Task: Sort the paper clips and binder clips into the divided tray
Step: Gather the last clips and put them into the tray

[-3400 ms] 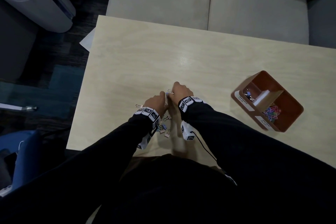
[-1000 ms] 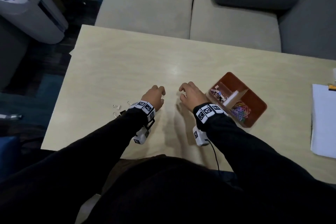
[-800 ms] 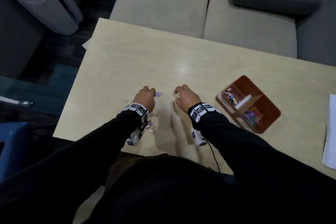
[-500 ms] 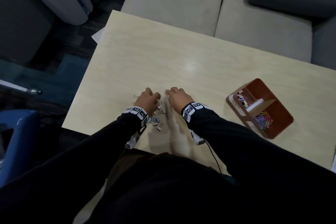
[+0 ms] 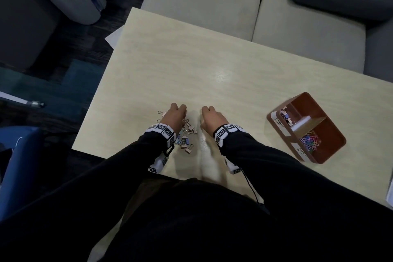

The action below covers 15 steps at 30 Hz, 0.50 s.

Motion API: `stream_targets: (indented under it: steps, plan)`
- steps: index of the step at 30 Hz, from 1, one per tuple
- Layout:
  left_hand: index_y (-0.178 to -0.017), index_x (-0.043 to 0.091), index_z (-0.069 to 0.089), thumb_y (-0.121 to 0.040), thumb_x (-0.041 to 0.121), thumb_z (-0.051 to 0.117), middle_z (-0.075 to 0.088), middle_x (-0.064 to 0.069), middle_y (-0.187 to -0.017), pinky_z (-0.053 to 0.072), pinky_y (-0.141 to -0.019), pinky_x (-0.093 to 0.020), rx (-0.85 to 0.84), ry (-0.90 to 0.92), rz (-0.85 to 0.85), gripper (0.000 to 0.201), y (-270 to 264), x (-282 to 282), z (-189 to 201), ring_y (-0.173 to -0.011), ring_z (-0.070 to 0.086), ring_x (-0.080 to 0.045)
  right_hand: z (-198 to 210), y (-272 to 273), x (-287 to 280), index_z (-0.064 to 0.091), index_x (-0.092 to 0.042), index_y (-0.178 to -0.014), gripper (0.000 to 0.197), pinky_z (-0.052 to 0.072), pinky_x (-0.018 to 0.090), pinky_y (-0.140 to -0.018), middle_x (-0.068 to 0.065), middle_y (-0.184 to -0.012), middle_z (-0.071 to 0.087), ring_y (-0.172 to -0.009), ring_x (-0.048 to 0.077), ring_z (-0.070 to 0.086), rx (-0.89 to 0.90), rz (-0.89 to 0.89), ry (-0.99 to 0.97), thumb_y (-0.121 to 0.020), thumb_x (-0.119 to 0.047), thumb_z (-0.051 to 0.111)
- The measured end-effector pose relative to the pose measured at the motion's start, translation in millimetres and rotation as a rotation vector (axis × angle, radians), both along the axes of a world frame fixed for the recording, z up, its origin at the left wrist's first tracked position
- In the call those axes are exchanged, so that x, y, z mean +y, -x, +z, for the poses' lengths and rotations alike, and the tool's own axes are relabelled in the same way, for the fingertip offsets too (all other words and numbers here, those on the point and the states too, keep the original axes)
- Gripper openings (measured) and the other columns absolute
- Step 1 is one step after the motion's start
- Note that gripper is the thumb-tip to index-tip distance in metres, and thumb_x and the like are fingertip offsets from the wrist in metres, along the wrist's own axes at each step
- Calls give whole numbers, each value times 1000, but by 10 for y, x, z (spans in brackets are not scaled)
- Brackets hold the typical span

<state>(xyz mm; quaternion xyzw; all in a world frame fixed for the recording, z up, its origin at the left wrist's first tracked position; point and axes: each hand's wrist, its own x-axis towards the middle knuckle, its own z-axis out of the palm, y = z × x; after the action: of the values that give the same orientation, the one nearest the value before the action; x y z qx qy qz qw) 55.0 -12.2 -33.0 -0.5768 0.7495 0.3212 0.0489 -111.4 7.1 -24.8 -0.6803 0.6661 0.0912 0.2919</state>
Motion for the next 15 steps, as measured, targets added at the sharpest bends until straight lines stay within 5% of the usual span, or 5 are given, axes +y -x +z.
stream_targets:
  steps: [8,12,15]
  plan:
    - [-104,12,49,-84,19,70,51,-12,-106,47,-79,-39,5,-41,65,30,-60,-82,-35,-86,58,-34,-58,265,112,60,-9,-95,25,47,35,-80,12,-106,54,-88,28,56,-307,-380,72,-79,7,48]
    - [-95,14,51,-84,23,69,55,-9,-98,42,-80,-38,8,-7,80,23,-81,-104,-40,-89,55,-31,-25,296,132,69,-11,-81,24,41,24,-73,10,-101,60,-83,20,57,-358,-364,68,-79,3,49]
    - [-87,17,47,-86,22,66,56,-7,-90,45,-78,-39,62,22,130,20,-93,-105,-3,-86,55,-31,23,220,133,66,-13,-92,13,51,32,-80,7,-107,52,-85,21,59,-357,-242,5,-79,-10,66]
